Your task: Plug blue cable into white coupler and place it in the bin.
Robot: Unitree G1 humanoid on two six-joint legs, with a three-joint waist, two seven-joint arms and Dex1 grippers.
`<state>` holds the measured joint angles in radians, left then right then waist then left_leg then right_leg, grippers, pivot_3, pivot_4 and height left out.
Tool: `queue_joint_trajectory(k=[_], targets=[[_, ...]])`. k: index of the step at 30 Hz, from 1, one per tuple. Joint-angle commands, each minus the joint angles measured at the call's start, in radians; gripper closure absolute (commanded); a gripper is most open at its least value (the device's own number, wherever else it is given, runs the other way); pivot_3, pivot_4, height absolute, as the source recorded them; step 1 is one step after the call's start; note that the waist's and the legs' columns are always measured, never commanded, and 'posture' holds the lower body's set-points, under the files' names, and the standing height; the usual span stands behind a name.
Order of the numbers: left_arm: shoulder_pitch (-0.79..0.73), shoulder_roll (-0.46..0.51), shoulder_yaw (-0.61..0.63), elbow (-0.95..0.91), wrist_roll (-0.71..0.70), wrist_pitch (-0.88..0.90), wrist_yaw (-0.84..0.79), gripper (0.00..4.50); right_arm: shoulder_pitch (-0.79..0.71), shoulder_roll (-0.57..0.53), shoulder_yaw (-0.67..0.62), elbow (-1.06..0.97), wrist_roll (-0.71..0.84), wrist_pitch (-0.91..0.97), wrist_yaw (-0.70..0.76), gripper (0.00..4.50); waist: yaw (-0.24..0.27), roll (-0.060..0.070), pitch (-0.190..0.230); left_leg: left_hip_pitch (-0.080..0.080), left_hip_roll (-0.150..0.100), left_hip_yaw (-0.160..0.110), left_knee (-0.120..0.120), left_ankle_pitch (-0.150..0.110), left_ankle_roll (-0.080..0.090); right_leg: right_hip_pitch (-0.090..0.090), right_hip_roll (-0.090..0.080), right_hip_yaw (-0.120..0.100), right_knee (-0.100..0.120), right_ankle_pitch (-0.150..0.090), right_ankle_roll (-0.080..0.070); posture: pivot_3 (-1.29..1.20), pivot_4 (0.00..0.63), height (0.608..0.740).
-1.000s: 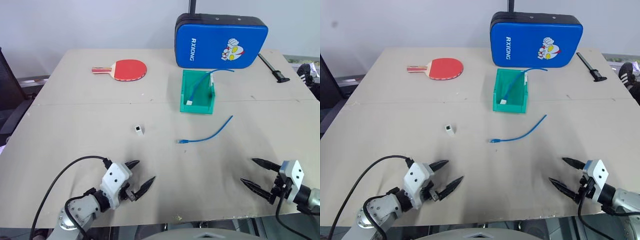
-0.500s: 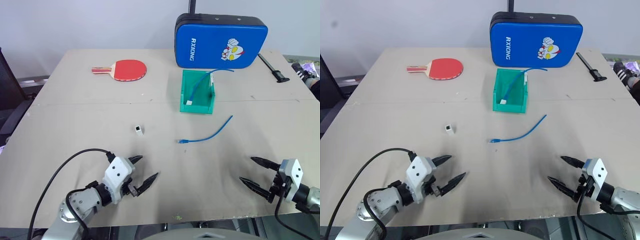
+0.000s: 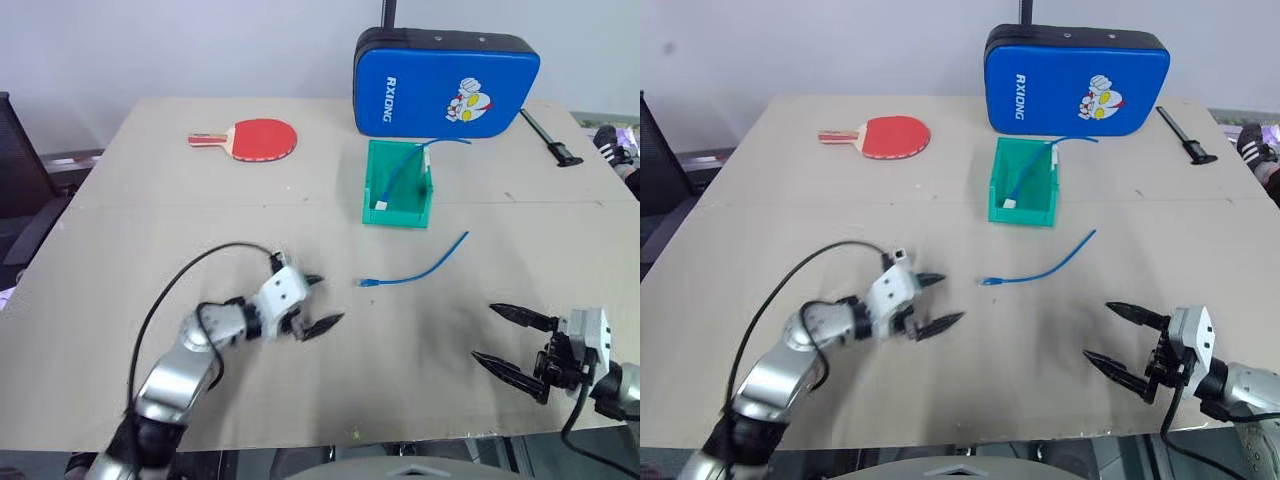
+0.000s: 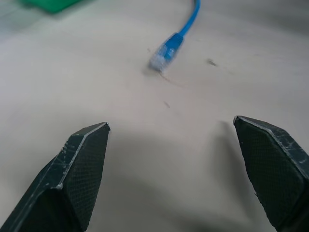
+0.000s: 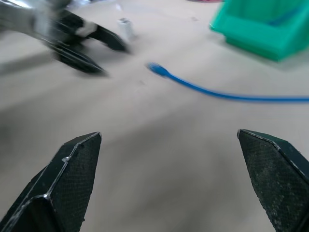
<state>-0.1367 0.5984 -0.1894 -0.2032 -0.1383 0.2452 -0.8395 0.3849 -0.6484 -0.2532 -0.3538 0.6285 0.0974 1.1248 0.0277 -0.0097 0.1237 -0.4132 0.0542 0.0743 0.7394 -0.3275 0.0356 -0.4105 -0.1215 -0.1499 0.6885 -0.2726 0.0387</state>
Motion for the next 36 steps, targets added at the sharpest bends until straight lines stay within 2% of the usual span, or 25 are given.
queue_joint_trajectory(k=[1,7,12,19,20,21,30,36], targets=[[-0.158,-0.031,-0.073,0.073,0.056,0.011,-0.026,0.27,0.019,-0.017,-0.036,-0.119,0.079,0.047,-0.012,0.04,0.003,-0.001,0.0,0.0,0.0,0.0,0.0,0.0,0.0,0.0,0.0,0.0,0.0,0.0,0.0,0.0,0.15,0.663],[-0.299,-0.084,-0.16,0.172,0.095,0.005,-0.076,0.27,0.035,-0.011,-0.064,-0.147,0.049,0.032,-0.049,0.04,0.009,-0.001,0.0,0.0,-0.001,0.0,0.0,0.0,0.0,0.0,0.0,0.0,0.0,0.0,0.0,0.0,0.15,0.663],[-0.328,-0.091,-0.198,0.196,0.111,0.035,-0.118,0.27,0.041,-0.008,-0.071,-0.132,0.03,0.014,-0.048,0.04,0.01,-0.001,0.0,0.0,-0.001,0.0,0.001,0.0,-0.001,0.0,0.0,-0.001,0.001,0.0,0.0,0.0,0.15,0.663],[-0.325,-0.06,-0.207,0.179,0.135,0.083,-0.145,3.47,0.041,-0.003,-0.071,-0.127,0.023,0.005,-0.051,0.0,0.01,-0.002,0.0,0.001,0.0,0.0,0.003,0.001,-0.001,0.0,0.0,0.0,0.005,0.0,0.0,0.0,0.15,0.663],[-0.325,-0.058,-0.207,0.174,0.137,0.094,-0.143,4.21,0.041,-0.003,-0.071,-0.126,0.022,0.004,-0.051,0.0,0.01,-0.002,0.0,0.001,0.0,0.0,0.003,0.001,-0.001,0.0,0.0,0.0,0.005,0.0,0.0,0.0,0.15,0.663],[-0.325,-0.056,-0.207,0.167,0.137,0.107,-0.142,4.45,0.04,-0.003,-0.07,-0.124,0.021,0.003,-0.05,0.0,0.009,-0.002,0.0,0.001,0.001,0.0,0.003,0.001,-0.001,0.0,0.0,0.001,0.005,0.0,0.0,0.0,0.15,0.663],[-0.299,-0.11,-0.142,0.097,0.021,0.237,-0.135,4.45,0.018,-0.006,-0.045,-0.11,0.009,0.011,-0.053,0.0,0.009,-0.002,0.0,0.001,0.001,0.0,0.003,0.001,-0.001,0.0,0.0,0.001,0.005,0.0,0.0,0.0,0.15,0.663],[-0.29,-0.089,-0.152,0.108,0.041,0.217,-0.127,4.45,0.001,-0.005,-0.029,-0.115,0.001,0.023,-0.073,0.0,0.01,-0.002,0.0,0.001,0.0,0.0,0.003,0.001,-0.001,0.0,0.0,0.001,0.005,0.0,0.0,0.0,0.15,0.663]])
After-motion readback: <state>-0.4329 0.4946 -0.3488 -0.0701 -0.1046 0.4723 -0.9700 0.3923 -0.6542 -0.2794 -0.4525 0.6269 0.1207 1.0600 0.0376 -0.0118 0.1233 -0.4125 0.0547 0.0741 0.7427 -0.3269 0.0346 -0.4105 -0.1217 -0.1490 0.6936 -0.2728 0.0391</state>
